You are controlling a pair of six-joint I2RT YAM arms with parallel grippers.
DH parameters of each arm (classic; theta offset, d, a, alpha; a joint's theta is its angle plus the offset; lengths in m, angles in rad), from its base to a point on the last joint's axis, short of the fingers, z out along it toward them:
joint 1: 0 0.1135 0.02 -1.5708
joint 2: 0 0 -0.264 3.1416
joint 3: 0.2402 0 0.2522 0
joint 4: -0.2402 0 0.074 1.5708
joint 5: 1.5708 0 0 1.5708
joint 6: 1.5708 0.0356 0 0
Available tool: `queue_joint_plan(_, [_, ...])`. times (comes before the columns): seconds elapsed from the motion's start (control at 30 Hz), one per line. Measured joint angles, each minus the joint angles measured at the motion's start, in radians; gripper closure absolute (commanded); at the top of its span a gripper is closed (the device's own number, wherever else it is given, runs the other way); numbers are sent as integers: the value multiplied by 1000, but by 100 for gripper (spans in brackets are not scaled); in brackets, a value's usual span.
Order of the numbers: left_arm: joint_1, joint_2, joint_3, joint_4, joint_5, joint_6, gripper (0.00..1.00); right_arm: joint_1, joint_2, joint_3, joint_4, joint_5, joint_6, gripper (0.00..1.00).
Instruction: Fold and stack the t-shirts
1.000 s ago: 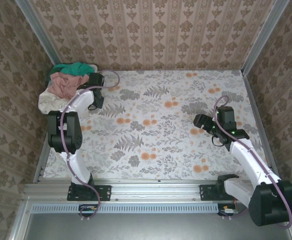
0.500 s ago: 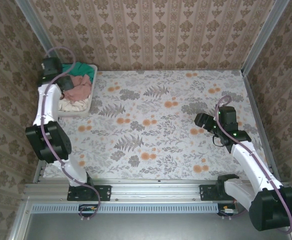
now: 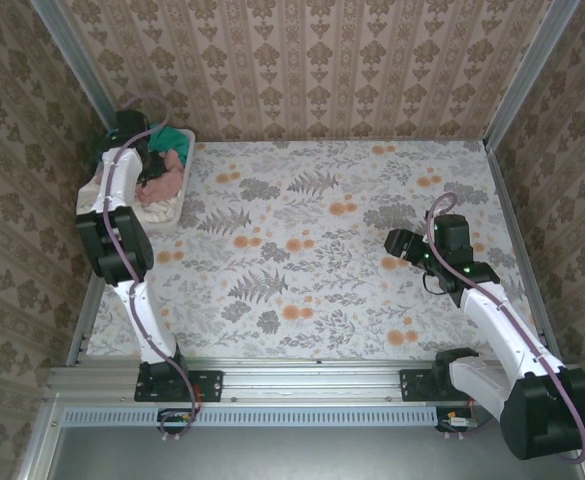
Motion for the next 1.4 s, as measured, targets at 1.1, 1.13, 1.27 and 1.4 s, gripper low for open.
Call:
queue_joint_plan(1.1, [-658,-619,-496,425,-80,-42,31,6,-189,-31,38,-156,4,19])
queue_joint_plan(1.13, [-603,-590,-561,427,-73,-82,30,7,-177,-38,37,-152,7,20])
queue_joint_plan(1.27, [-459,-482,-793,456,-51,-182,16,13,-101,-45,15,-106,15,26])
queue_joint_plan(1.4, [-484,-494,-948,444,-43,-196,13,49,-40,-50,-16,-41,18,26])
